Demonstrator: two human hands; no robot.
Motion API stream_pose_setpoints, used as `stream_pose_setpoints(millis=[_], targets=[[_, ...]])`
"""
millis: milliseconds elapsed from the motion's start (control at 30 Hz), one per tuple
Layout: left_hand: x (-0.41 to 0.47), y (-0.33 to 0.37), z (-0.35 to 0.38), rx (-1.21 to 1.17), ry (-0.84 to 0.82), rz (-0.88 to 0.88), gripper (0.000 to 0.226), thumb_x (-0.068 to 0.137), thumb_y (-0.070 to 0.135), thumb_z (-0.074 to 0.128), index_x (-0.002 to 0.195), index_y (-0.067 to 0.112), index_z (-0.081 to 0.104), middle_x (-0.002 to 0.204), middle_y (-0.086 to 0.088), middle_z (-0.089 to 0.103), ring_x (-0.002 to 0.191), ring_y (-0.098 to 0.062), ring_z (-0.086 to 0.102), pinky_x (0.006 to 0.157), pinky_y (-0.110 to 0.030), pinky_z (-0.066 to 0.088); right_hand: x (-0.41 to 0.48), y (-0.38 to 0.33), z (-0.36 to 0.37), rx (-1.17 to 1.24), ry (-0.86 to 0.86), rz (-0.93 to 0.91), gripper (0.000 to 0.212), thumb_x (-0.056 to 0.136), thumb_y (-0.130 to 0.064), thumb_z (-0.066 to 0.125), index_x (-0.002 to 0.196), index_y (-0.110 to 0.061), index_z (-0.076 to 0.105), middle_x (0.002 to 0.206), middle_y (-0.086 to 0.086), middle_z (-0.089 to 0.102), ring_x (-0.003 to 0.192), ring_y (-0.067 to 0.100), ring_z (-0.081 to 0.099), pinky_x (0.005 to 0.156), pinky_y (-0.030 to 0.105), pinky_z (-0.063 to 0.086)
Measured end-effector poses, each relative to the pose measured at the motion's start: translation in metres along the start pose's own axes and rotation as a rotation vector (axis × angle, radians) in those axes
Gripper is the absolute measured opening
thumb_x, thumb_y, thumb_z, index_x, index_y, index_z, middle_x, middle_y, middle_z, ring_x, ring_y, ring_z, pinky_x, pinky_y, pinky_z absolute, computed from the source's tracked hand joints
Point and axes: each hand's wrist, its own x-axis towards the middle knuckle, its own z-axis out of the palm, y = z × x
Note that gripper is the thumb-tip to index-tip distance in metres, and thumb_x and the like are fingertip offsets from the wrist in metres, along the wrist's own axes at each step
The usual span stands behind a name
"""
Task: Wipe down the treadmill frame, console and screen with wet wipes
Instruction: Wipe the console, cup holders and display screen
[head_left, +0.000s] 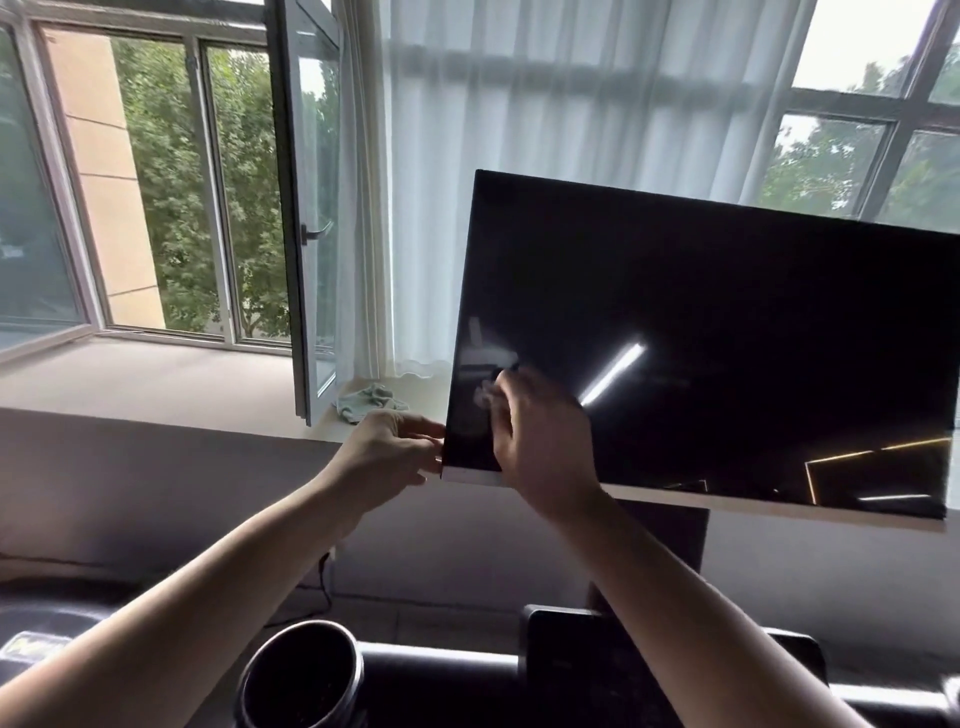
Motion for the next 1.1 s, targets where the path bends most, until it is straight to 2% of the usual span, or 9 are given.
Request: stream_pose_setpoints(millis=[100,233,333,467,633,700,800,933,1100], targets=[[0.001,0.000,-0.004,-0.002,-0.013,0.000,0.020,0.092,0.004,0.064,0.096,0.014,0.080,0.091,-0.011,0.079,0.086,-0.018,0.072,0.076,-0.031,0.054,-0.016,-0.016,0.010,0.055,-0.042,-0.031,0.009,0.096,-0.016,0.060,0.089,-0.020,0.064,0.085,-0.004,0.067,0.071,0.018,0.062,0.067,0.034,0.051],[0.004,0.001,-0.005,-0.019,-0.053,0.003,0.019,0.078,0.017,0.073,0.095,0.015,0.081,0.089,-0.009,0.079,0.084,-0.015,0.073,0.073,-0.028,0.053,-0.045,-0.012,0.006,-0.061,-0.174,-0.246,0.015,0.086,-0.014,0.072,0.088,-0.024,0.061,0.081,-0.004,0.058,0.072,0.020,0.058,0.070,0.037,0.044],[0.006,-0.001,-0.005,-0.025,-0.051,0.005,0.016,0.085,0.009,0.068,0.093,0.017,0.079,0.090,-0.010,0.079,0.084,-0.017,0.073,0.076,-0.032,0.054,-0.018,0.014,-0.009,-0.062,-0.113,-0.158,0.015,0.087,-0.011,0.069,0.087,-0.023,0.061,0.083,-0.002,0.061,0.074,0.024,0.059,0.066,0.038,0.048],[0.009,0.001,-0.006,-0.005,-0.062,-0.007,0.031,0.092,-0.006,0.052,0.097,0.009,0.079,0.089,-0.009,0.080,0.082,-0.017,0.075,0.075,-0.031,0.055,0.011,0.008,-0.003,0.022,-0.019,-0.008,0.009,0.097,-0.021,0.058,0.090,-0.020,0.064,0.089,-0.002,0.067,0.074,0.025,0.064,0.069,0.039,0.052],[0.015,-0.003,-0.011,-0.064,-0.096,-0.049,0.025,0.084,0.000,0.057,0.093,0.010,0.078,0.087,-0.012,0.079,0.079,-0.021,0.075,0.073,-0.032,0.054,-0.032,-0.011,0.007,-0.057,-0.192,-0.387,0.020,0.081,-0.015,0.075,0.089,-0.021,0.058,0.080,-0.002,0.056,0.072,0.022,0.055,0.072,0.035,0.041],[0.017,-0.004,-0.012,-0.118,-0.121,-0.077,0.033,0.071,0.003,0.056,0.096,0.008,0.076,0.085,-0.010,0.079,0.074,-0.018,0.075,0.069,-0.030,0.054,-0.021,0.004,-0.001,-0.131,-0.176,-0.464,0.011,0.084,-0.017,0.071,0.086,-0.022,0.061,0.079,-0.002,0.056,0.074,0.022,0.055,0.073,0.038,0.041],[0.018,-0.001,-0.012,-0.101,-0.146,-0.083,0.036,0.079,-0.005,0.050,0.104,0.001,0.076,0.094,-0.017,0.078,0.076,-0.020,0.074,0.065,-0.025,0.054,0.025,0.019,-0.011,-0.122,-0.035,-0.265,0.011,0.094,-0.017,0.063,0.083,-0.018,0.063,0.078,0.000,0.059,0.073,0.023,0.057,0.069,0.039,0.043],[0.019,0.002,-0.014,-0.078,-0.173,-0.092,0.046,0.088,-0.016,0.037,0.105,-0.001,0.076,0.099,-0.021,0.077,0.081,-0.024,0.074,0.064,-0.025,0.054,0.039,0.000,0.003,-0.064,-0.009,-0.126,0.017,0.083,-0.002,0.068,0.086,-0.018,0.063,0.084,-0.003,0.065,0.078,0.022,0.061,0.074,0.037,0.044],[0.026,0.000,-0.017,-0.108,-0.161,-0.105,0.028,0.072,-0.004,0.057,0.083,0.005,0.081,0.082,-0.018,0.076,0.065,-0.018,0.070,0.059,-0.023,0.053,-0.011,0.008,0.001,-0.031,-0.262,-0.499,0.023,0.078,-0.008,0.071,0.095,-0.023,0.066,0.084,-0.005,0.060,0.079,0.018,0.056,0.077,0.033,0.037]])
